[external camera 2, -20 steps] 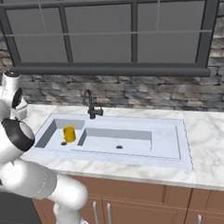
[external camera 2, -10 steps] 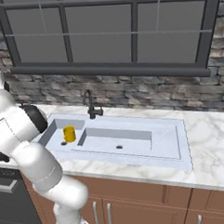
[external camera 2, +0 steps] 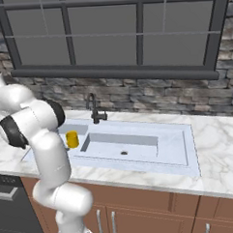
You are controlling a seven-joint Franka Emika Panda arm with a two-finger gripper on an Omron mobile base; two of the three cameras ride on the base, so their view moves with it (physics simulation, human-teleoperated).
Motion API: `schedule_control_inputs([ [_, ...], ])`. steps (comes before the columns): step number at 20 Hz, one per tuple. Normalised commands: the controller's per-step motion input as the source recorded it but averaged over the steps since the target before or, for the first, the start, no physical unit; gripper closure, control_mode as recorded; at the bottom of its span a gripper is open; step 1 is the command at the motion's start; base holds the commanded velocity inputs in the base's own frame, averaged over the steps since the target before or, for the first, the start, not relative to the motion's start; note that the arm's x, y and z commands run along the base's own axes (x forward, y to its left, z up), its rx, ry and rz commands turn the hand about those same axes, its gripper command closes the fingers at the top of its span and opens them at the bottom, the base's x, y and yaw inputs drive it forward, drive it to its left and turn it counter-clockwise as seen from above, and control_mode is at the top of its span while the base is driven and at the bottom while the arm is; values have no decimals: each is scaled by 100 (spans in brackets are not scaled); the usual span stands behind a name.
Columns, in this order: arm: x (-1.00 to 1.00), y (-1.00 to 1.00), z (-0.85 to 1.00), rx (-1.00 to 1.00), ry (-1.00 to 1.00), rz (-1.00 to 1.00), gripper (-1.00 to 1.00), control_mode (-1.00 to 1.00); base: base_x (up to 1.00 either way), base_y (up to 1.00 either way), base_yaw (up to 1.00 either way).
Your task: Pick the mug and place it in the sink. Pick the bowl and place it in the open cabinet and then close the cabinet.
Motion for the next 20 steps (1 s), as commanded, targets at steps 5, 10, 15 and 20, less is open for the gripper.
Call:
schedule_control_inputs([
  [5,28,34,-26,0,0,2,-100,-100,0,0,0],
  [10,22,26,-3,0,0,0,-100,-100,0,0,0],
  [15,19,3,-30,0,4,0,-100,-100,0,0,0],
  [20,3,0,-45,3,3,0,-100,-100,0,0,0],
])
